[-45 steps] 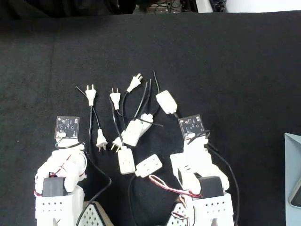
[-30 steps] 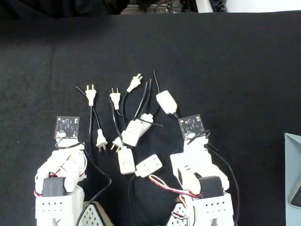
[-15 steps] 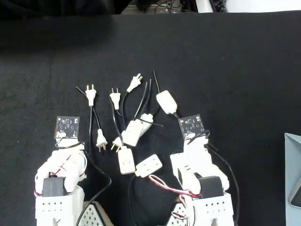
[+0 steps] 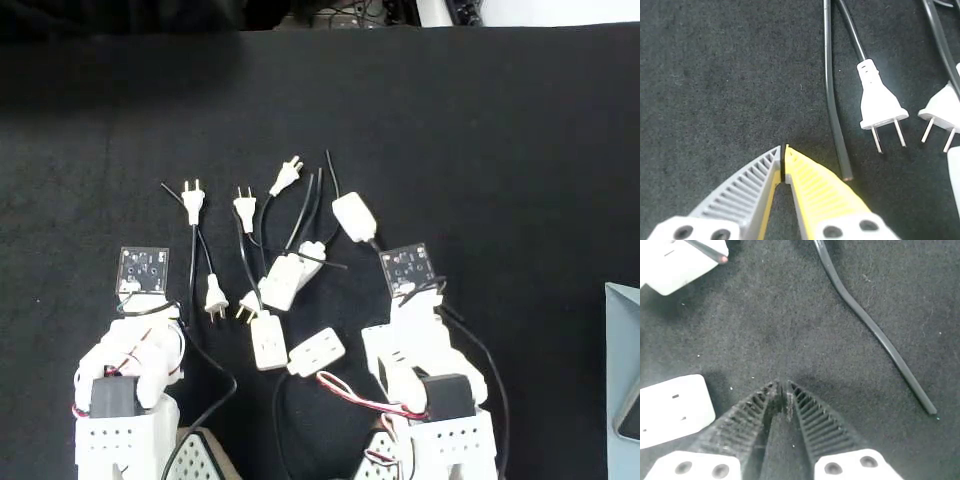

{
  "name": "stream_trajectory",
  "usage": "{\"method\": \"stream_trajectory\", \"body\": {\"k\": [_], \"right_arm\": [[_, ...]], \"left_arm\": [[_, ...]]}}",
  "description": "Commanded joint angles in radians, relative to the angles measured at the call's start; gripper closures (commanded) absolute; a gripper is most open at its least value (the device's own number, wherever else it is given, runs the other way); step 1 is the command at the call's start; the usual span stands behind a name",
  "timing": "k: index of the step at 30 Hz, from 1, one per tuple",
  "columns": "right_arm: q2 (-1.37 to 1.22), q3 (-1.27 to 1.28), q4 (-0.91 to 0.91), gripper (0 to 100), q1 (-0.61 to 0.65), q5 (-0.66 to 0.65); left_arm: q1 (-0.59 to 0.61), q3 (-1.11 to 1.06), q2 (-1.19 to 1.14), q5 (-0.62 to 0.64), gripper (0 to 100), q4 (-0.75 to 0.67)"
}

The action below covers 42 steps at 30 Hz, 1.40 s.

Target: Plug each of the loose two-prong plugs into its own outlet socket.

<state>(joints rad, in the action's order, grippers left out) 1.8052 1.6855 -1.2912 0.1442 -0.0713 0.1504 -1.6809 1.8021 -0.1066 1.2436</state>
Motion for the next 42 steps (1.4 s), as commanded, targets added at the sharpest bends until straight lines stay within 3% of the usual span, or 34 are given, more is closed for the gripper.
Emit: {"method": "stream_trajectory", "body": {"k": [1,18,25,29,42], "right_arm": [[0.064,-0.002,-0.003,98.5,-0.009,0.011],[0.064,-0.002,-0.003,98.5,-0.005,0.017],[0.064,-0.002,-0.003,98.5,-0.011,0.009],[0.064,-0.015,0.0,98.5,-0.012,0.009],[-0.071,-0.49,0.002,98.6,-0.005,0.069]], "left_arm": [[-0.008,-0.019,0.008,0.005,97,0.003],[-0.012,-0.019,0.009,0.0,97,0.003],[0.183,-0.008,0.011,0.006,97,-0.009],[0.209,-0.018,0.011,0.006,97,-0.069],[0.211,-0.018,0.011,0.006,97,-0.068]]}}
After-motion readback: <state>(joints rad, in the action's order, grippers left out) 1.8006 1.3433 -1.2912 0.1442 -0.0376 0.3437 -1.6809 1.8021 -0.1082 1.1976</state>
